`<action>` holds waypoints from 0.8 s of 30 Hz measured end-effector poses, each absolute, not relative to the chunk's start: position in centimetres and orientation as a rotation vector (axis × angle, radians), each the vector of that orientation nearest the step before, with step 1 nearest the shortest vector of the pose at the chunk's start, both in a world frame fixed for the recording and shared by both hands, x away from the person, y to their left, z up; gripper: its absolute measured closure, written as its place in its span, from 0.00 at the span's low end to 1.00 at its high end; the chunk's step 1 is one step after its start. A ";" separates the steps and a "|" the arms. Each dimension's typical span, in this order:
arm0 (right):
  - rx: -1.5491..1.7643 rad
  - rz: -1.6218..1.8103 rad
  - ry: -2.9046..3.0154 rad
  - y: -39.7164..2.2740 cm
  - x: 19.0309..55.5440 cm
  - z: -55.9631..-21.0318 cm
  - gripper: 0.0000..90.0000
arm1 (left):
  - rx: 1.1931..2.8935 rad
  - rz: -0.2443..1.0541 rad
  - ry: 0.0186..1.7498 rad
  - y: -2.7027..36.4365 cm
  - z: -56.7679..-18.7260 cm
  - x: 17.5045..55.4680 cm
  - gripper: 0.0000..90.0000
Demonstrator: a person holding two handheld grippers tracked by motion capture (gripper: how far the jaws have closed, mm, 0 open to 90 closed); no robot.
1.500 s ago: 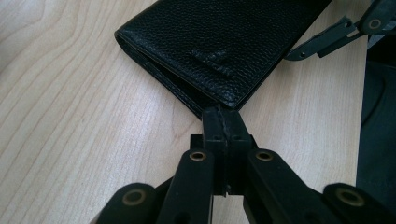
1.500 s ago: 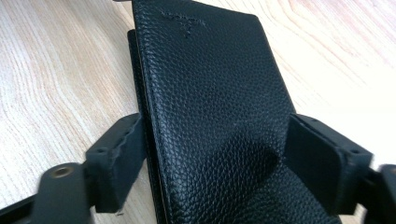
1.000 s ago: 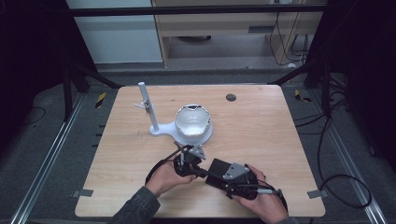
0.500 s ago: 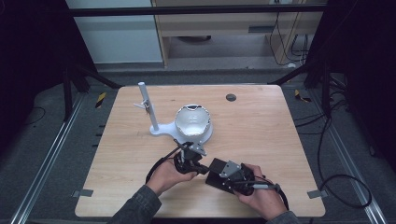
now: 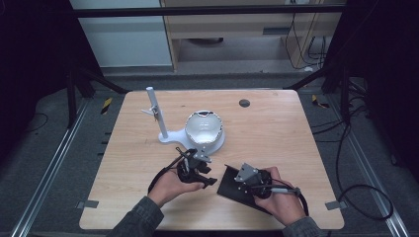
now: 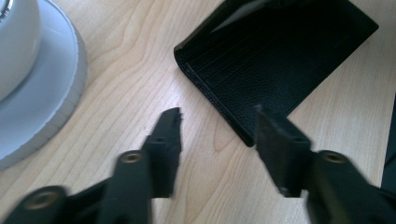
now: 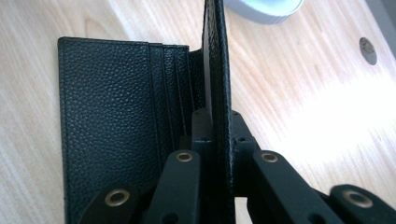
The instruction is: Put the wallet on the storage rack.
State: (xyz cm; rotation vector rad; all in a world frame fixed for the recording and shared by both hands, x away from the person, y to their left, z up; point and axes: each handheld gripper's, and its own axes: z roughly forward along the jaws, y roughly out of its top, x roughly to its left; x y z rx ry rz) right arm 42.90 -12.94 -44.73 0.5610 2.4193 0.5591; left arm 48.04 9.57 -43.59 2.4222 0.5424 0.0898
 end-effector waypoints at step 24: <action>0.647 0.896 2.271 -15.2 43.6 -42.5 0.95 | 2.374 0.090 0.535 9.1 -42.8 49.6 0.17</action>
